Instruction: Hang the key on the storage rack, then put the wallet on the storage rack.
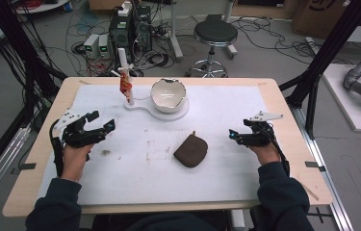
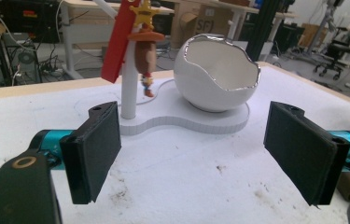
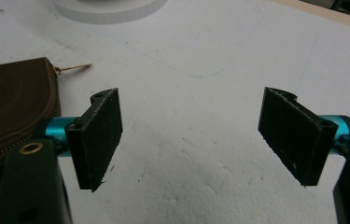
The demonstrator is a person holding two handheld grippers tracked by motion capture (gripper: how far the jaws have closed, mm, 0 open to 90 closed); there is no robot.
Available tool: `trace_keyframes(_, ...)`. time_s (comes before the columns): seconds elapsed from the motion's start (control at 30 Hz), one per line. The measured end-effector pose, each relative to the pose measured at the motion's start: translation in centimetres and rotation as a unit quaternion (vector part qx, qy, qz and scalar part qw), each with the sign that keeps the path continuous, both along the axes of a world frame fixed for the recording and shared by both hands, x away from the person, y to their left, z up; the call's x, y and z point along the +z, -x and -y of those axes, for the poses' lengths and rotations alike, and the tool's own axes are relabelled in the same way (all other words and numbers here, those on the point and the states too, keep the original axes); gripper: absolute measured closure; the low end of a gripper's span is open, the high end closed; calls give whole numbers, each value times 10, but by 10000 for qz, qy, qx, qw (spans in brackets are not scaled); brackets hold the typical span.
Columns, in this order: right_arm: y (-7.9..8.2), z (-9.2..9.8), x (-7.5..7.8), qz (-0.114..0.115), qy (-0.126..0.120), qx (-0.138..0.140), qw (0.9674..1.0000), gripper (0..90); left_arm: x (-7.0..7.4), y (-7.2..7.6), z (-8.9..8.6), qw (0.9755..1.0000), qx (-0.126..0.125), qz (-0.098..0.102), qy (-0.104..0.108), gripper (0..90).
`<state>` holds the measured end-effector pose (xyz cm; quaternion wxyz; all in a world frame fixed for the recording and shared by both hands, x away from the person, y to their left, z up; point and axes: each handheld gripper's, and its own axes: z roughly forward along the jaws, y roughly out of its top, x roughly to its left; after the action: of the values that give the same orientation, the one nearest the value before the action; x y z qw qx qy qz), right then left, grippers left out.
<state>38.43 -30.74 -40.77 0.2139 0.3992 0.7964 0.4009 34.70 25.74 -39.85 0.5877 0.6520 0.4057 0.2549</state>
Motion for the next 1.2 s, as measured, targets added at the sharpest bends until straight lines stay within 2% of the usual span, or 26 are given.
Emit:
trace_keyframes(0.2,-1,-11,4,75,-9,125,9999,221,-6,2,-12,9998,-25,191,-11,187)
trace_keyframes(0.33,-1,-14,5,102,-58,122,9999,221,-9,5,-13,9995,-133,281,-17,188)
trace_keyframes(0.4,0,-14,5,96,-98,120,9998,221,-10,5,-11,9995,-184,259,-73,188)
trace_keyframes(0.57,1,-13,6,115,-146,151,9997,222,-11,2,-5,9996,-239,139,58,180)
trace_keyframes(0.8,1,-19,2,-24,-134,245,9996,222,-13,0,-4,9997,-246,27,58,176)
trace_keyframes(0.87,2,-21,3,-25,-138,311,9994,222,-13,0,-4,9997,-239,-22,85,176)
trace_keyframes(1.03,4,-28,2,-82,-181,569,9982,221,-14,0,-3,9996,-238,-128,-1,176)
trace_keyframes(1.2,7,-41,1,-172,-283,822,9961,217,-15,3,-1,9996,-228,-146,23,176)
